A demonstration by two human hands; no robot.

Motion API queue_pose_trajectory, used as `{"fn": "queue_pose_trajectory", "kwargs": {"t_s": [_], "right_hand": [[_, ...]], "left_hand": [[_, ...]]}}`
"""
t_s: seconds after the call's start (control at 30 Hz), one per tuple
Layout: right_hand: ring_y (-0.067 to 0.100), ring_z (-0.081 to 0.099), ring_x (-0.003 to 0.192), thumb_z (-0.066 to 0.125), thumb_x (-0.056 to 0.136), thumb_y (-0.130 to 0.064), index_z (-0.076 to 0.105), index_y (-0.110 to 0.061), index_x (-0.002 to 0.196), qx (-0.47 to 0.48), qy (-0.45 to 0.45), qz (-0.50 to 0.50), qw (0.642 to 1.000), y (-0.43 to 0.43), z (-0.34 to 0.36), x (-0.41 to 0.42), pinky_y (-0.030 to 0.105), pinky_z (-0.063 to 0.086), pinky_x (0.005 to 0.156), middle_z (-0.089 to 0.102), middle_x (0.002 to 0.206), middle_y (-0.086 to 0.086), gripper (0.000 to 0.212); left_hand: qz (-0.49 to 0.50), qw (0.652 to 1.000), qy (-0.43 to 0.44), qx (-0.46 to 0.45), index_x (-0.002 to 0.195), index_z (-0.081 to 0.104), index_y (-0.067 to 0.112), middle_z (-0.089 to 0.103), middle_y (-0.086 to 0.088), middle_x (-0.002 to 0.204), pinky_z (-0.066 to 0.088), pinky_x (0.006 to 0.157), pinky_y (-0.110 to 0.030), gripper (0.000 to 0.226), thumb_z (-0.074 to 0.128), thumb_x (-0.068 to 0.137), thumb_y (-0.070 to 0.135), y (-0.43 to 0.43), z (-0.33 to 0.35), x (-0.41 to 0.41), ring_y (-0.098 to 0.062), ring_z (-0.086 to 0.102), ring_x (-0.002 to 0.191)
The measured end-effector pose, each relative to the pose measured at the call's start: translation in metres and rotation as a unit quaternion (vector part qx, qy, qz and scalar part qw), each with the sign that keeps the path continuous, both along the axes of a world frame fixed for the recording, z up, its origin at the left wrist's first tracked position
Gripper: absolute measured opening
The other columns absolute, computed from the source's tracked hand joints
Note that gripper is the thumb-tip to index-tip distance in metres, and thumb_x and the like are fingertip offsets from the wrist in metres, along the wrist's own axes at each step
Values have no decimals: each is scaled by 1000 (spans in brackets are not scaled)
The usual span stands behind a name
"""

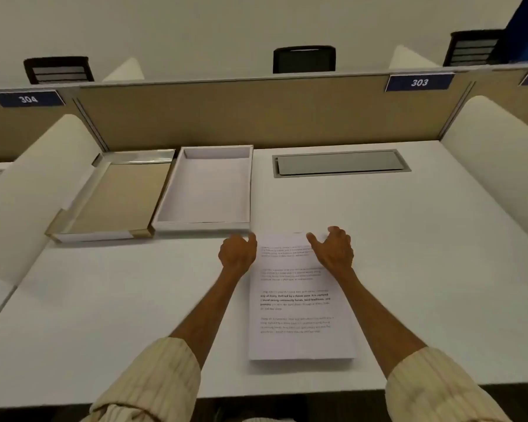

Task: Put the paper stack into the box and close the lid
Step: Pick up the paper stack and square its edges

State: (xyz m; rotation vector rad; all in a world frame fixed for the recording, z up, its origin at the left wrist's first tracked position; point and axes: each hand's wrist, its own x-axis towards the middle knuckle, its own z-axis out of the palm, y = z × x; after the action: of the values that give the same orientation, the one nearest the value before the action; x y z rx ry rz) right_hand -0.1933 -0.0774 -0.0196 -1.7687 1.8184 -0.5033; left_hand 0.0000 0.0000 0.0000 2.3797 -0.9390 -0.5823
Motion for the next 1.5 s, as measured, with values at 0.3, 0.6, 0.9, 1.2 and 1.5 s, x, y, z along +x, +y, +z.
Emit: {"fn": "queue_pose_trajectory", "kwargs": {"t_s": [0.3, 0.6, 0.9, 1.2, 1.5], "right_hand": [[33, 43, 131, 53, 87, -60, 44, -4, 139, 3, 49, -20, 999, 22, -30, -8, 49, 37, 104, 51, 139, 16, 77], [30, 48, 122, 49, 92, -54, 43, -6, 138, -56, 62, -32, 996, 36, -42, -2, 43, 41, 96, 54, 131, 13, 67], [29, 49, 119, 49, 91, -53, 44, -6, 136, -72, 67, -33, 995, 35, -45, -3, 42, 41, 96, 54, 129, 12, 65], [29, 48, 120, 51, 91, -52, 44, -6, 137, -78, 53, -36, 995, 37, -44, -3, 41, 40, 97, 54, 129, 12, 66], [28, 45, 126, 50, 92, -52, 40, -8, 142, -59, 38, -36, 997, 38, -41, -6, 41, 37, 103, 51, 136, 12, 67]], "left_hand": [[29, 992, 121, 39, 118, 61, -5, 65, -23, 123, 50, 98, -45, 74, 60, 82, 59, 1, -16, -30, -38, 60, 116], [74, 981, 155, 94, 124, 58, 1, 61, -19, 130, 45, 104, -46, 79, 83, 65, 48, -5, -12, -43, -36, 54, 123], [133, 968, 171, 129, 129, 47, 1, 47, -20, 139, 38, 108, -42, 89, 84, 64, 49, -8, -8, -48, -34, 43, 131], [109, 940, 322, 25, 127, 55, -4, 63, -20, 128, 54, 97, -45, 72, 86, 68, 23, -8, -7, -24, -35, 63, 117], [72, 869, 490, 12, 126, 59, -1, 70, -22, 117, 59, 85, -50, 64, 86, 69, 13, 7, -7, -17, -39, 71, 102]]}}
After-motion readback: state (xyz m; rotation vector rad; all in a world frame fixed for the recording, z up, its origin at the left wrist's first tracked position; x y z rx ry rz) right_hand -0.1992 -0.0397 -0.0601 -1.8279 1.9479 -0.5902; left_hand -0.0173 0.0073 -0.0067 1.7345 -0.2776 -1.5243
